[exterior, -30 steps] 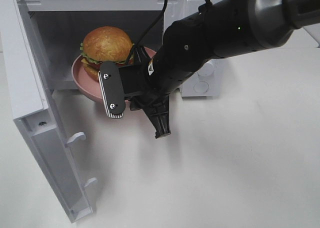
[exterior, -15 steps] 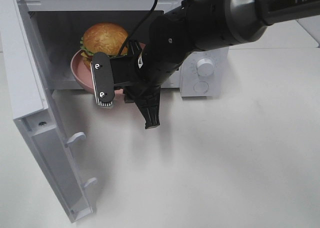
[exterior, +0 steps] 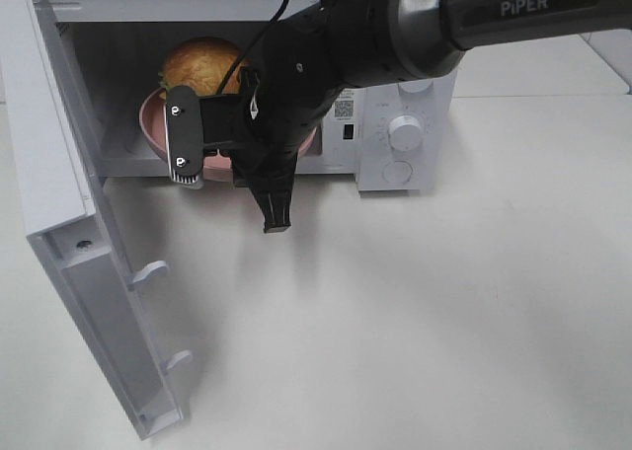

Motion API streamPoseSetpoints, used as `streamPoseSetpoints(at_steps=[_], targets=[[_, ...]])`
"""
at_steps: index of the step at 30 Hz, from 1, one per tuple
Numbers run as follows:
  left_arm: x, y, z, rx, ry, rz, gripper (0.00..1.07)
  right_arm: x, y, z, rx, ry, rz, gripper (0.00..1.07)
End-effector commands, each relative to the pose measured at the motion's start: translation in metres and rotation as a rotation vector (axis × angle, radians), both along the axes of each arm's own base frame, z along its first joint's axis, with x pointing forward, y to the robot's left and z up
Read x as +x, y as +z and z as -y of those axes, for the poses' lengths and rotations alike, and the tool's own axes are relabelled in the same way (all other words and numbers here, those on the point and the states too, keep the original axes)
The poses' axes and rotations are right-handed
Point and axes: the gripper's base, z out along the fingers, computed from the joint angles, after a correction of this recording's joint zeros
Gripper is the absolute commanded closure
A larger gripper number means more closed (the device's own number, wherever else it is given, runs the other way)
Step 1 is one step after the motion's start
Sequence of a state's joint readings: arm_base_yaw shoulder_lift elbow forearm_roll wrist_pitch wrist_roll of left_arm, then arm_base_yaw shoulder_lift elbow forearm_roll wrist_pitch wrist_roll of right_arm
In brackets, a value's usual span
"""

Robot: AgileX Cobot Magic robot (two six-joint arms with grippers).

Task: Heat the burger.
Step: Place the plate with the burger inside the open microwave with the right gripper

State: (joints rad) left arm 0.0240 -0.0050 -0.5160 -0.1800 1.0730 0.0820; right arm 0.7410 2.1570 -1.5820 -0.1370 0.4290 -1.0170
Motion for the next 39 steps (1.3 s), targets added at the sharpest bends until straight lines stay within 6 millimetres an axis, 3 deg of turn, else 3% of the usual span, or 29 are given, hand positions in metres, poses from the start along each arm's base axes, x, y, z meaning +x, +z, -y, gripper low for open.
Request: streamPoseSetpoints(at_steps=[1,21,39], targets=[[-0.002,0.0,0.0,-0.003,-0.003,0.023,0.07,0.01,0.015,-0.005,0.052,-0.001,0.068,1.07],[-0.002,0.0,0.0,-0.003,-0.003,0.023,0.07,0.051,0.004,-0.009,0.056,-0.063,0.099,1.07],[-0.002,0.0,0.0,-0.005,-0.002,0.022,0.07,0.064,0.009,-0.018,0.106,-0.03,0.184,1.06]])
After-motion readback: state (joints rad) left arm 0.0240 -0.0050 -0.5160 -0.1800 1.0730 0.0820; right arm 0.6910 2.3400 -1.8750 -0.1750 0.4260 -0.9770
